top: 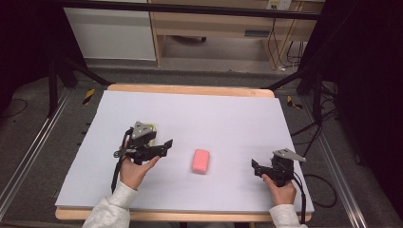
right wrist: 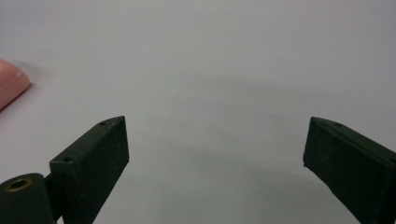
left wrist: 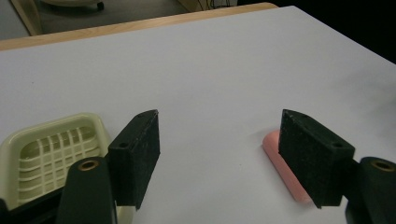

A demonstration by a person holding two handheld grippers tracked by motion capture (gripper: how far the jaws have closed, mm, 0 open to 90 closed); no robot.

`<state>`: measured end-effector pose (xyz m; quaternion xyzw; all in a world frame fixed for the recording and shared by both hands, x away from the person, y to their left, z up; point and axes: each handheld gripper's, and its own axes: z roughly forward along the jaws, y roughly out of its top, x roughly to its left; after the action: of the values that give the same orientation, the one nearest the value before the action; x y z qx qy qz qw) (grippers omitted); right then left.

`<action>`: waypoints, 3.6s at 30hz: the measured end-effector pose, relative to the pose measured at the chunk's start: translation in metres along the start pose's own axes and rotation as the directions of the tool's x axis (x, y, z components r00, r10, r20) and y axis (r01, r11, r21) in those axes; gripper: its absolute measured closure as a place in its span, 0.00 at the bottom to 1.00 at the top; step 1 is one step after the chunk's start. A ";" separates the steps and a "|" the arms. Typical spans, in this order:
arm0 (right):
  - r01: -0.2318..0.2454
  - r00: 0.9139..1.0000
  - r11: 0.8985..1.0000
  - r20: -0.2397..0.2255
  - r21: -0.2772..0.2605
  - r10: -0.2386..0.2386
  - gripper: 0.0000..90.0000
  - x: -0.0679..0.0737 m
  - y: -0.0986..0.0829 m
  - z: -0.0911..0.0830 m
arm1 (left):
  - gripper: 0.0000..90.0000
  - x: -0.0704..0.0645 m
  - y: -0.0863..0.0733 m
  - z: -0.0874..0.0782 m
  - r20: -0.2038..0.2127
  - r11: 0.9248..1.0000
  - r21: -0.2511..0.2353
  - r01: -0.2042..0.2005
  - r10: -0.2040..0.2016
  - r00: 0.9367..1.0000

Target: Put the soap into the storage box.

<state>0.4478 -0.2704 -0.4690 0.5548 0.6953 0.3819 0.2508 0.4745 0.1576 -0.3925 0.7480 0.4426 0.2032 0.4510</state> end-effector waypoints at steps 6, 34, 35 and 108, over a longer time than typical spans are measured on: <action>0.007 1.000 1.000 0.009 0.000 -0.007 0.08 0.000 0.000 0.001 | 0.31 -0.011 0.002 0.010 0.013 1.000 0.016 -0.017 0.017 1.000; 0.018 0.999 1.000 0.043 0.017 -0.019 0.10 0.003 -0.001 0.003 | 0.29 -0.058 -0.002 0.048 0.056 0.993 0.094 -0.064 0.059 0.997; 0.018 0.999 1.000 0.043 0.017 -0.019 0.10 0.003 -0.001 0.003 | 0.29 -0.059 -0.002 0.049 0.059 0.993 0.097 -0.064 0.058 0.997; 0.029 0.999 0.999 0.027 0.039 -0.030 0.10 0.005 -0.002 0.006 | 0.21 -0.093 -0.024 0.108 0.032 0.955 0.283 -0.088 0.082 0.996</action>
<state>0.4499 -0.2645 -0.4732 0.5545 0.7071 0.3569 0.2551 0.4907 0.0305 -0.4596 0.8252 0.4300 0.1495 0.3343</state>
